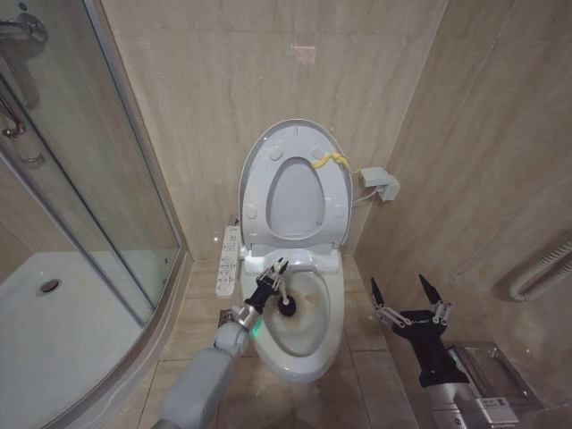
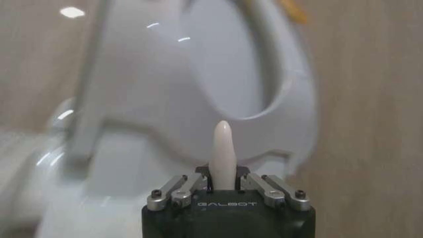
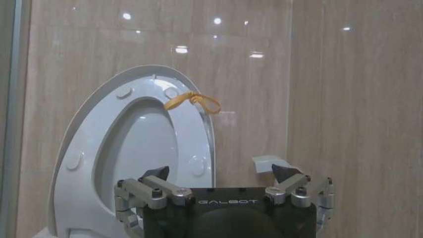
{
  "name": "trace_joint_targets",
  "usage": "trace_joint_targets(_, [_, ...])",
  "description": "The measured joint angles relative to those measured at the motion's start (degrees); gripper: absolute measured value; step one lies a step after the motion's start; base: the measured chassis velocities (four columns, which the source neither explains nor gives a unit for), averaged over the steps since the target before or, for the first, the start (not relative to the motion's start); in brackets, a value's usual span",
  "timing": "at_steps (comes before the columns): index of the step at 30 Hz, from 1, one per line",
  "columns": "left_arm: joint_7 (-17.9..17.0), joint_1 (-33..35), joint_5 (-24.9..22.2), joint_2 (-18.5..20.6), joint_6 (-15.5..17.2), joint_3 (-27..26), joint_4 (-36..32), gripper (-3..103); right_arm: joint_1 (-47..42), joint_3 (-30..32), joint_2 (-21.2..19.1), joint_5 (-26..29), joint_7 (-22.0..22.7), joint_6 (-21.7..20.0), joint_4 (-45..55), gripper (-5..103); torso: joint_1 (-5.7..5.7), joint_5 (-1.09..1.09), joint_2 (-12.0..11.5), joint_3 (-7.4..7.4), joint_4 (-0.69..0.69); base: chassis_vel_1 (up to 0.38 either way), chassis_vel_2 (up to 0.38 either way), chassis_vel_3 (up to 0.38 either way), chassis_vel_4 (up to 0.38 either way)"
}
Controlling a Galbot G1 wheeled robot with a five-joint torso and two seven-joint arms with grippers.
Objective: Open the toilet lid, clean the toilet bowl with a toilet brush, close the toilet lid, and flush.
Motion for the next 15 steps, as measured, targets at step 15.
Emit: trace_joint_targets(15, [-8.54,3.35,-3.45,1.35,4.75,1.63,-4.49,22,0.00,0.00,0.00,0.00,0.00,0.00,0.00,100,0.00,0.01,0.00,-0.01,-0.01,0.000,0.000,0.000,0.000])
